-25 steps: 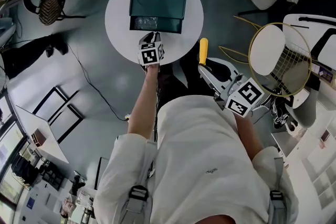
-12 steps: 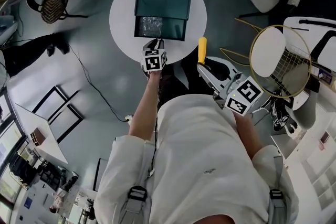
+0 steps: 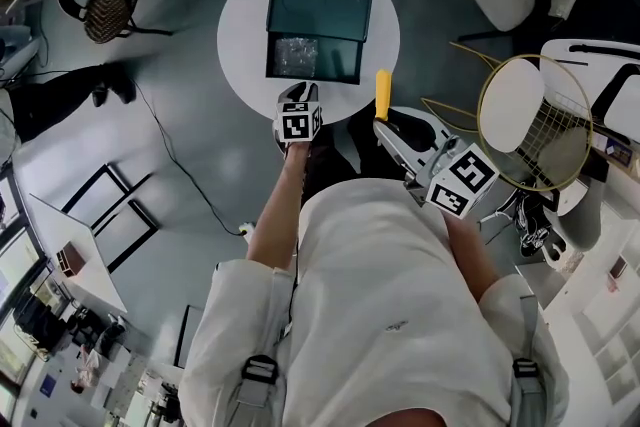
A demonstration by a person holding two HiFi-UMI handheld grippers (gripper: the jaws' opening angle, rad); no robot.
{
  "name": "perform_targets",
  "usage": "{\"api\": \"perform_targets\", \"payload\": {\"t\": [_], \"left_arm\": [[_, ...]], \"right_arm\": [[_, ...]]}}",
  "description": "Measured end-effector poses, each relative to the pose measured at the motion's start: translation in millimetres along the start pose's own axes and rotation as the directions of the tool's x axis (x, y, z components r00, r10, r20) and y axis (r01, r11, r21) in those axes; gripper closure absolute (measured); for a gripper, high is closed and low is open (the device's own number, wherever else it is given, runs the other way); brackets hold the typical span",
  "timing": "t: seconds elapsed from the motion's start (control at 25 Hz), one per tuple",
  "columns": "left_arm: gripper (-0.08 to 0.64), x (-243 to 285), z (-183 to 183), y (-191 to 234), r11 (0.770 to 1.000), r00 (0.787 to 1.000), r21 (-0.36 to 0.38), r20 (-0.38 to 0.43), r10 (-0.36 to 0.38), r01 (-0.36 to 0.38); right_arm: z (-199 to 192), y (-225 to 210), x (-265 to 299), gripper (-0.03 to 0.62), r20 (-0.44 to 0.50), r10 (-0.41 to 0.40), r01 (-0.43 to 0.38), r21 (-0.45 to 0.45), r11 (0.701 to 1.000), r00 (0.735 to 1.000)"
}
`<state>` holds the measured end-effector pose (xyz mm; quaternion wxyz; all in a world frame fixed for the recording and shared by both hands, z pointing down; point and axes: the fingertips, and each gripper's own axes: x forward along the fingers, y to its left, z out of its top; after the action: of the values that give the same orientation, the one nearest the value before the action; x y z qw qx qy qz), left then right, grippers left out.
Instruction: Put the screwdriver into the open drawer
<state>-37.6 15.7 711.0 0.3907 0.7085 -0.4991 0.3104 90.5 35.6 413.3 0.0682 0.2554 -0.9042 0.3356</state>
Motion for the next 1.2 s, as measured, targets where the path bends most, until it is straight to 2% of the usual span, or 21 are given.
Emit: {"api": "perform_targets", "payload": {"t": [0.32,0.64,0.88,1.2], "left_arm": [[0.476,-34.1,8.5,4.9,1.000,0.999,-0.004,0.046,-0.025,0.025],[0.536,-85.9,39.9,-6.7,0.996,0.985,0.030,0.150,-0.091,0.087],[0.548,-120.4,52.6,-20.9,0.988,0.964,0.027,0.215,-0.154,0.152],[0.548,-155.7,59.6,-25.2,0.973,0.931,0.004,0.289,-0.222,0.230]], "right_arm": [[11.7,8.9,13.5,0.508,0.033,-0.003,0.003,-0.028,1.000,0.999],[22.6,8.5,31.1,0.508,0.046,-0.007,0.010,-0.060,0.998,0.999],[17.0,4.2,53.7,0.508,-0.005,-0.003,0.002,-0.089,0.996,1.000],[-13.4,-17.4,89.4,0.508,-0.125,0.006,-0.024,-0.146,0.989,0.992]]}}
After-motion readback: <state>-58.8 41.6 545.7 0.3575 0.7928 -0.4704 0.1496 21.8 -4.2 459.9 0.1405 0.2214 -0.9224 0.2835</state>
